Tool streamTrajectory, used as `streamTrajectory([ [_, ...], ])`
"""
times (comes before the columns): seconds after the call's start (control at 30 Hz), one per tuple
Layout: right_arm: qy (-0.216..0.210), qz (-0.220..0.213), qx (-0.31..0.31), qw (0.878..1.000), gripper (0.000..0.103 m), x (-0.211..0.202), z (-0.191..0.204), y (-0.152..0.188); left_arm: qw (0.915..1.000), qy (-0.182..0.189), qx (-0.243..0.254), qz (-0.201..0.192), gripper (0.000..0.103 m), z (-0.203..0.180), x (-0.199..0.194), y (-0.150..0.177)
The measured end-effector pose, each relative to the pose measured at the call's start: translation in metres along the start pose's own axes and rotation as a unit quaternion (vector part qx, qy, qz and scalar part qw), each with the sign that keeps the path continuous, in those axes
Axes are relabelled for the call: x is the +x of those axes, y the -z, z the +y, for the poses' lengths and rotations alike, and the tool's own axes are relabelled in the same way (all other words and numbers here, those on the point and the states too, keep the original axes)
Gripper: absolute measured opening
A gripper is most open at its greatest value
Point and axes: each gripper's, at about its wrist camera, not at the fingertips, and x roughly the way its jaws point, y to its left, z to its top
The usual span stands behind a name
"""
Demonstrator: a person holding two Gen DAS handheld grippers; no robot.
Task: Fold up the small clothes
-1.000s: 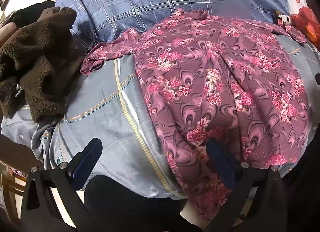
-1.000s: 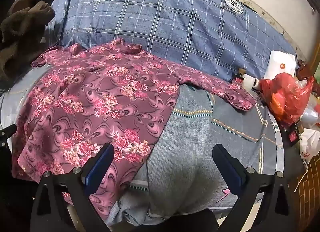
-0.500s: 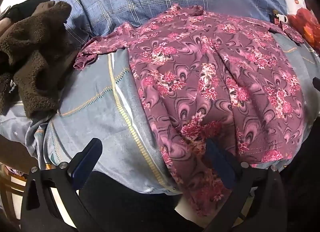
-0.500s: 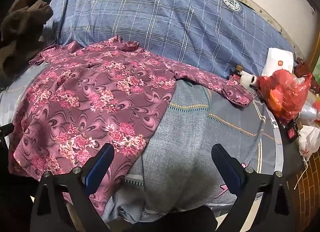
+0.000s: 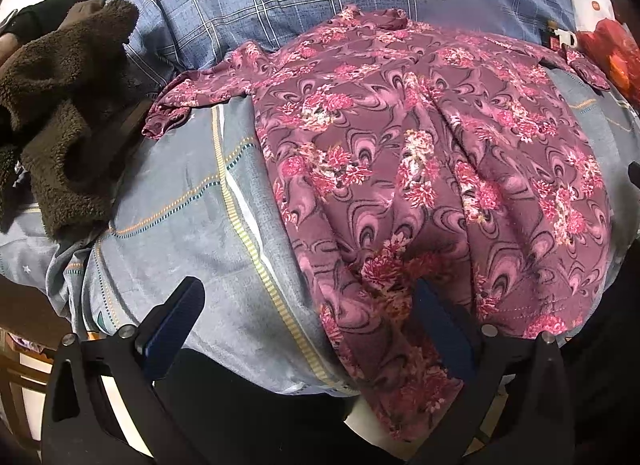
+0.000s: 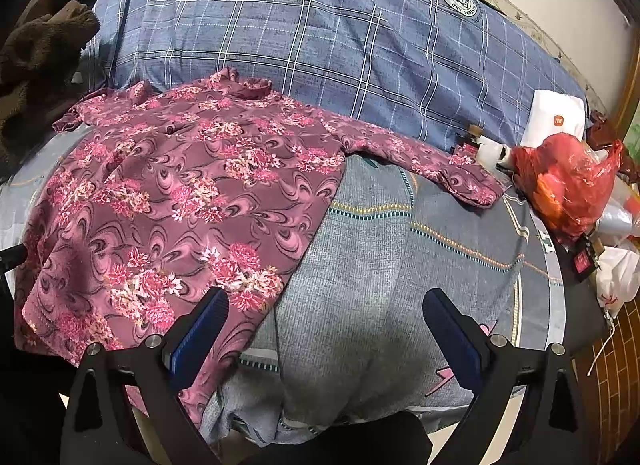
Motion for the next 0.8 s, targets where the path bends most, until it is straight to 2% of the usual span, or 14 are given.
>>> streamTrajectory([
  [0.6,-0.005,0.003,0.006,1.000,0.098,0.002,-0.003,-0.001,1.0000,0.002,0.005,0.002,0.103,-0.002,0.000,-0.001],
  [0.8,-0.028,-0.015,0.003,0.999,0.098,-0.006,0.001,0.000,0.9983,0.030,0.009,-0.049,0.103,-0.003,-0.020,0.009],
])
